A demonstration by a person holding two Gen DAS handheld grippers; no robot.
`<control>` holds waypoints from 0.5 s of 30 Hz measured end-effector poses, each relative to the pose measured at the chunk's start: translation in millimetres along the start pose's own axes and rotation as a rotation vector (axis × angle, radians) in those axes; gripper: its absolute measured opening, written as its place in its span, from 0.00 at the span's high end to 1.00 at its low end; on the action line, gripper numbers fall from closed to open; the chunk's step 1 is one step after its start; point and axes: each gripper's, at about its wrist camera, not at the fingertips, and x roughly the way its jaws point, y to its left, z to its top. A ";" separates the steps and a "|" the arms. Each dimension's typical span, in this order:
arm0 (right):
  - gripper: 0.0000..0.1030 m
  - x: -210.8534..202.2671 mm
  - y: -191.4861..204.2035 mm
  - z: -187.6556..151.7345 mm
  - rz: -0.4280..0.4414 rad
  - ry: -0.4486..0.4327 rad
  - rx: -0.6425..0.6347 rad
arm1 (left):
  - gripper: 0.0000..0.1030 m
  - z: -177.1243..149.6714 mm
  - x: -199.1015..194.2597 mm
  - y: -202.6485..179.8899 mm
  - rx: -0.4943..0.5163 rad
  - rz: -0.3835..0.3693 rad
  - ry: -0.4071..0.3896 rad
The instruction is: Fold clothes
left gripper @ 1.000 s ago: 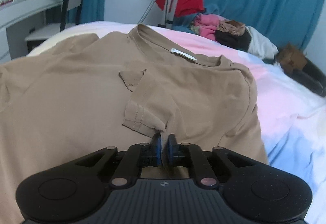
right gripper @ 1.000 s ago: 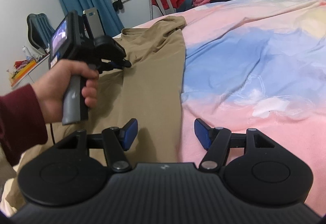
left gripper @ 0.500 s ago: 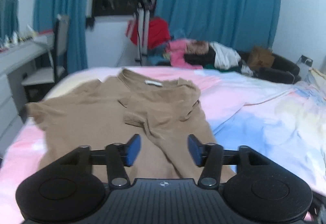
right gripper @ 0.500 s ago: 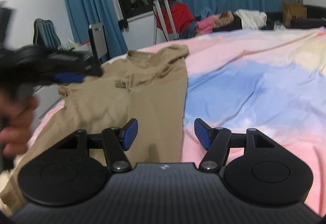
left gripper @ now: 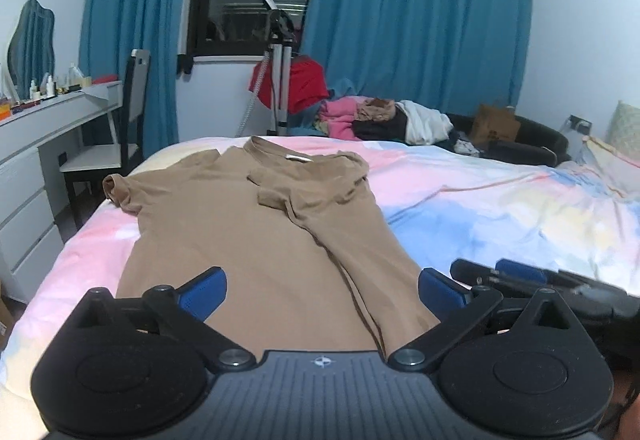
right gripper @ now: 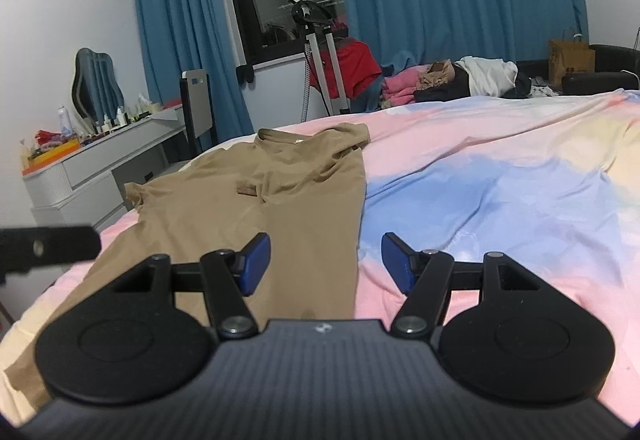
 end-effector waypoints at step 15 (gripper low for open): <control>0.37 70.1 68.0 56.3 0.108 0.108 -0.145 | 0.00 23.4 -19.4 91.2 -0.141 0.052 -0.039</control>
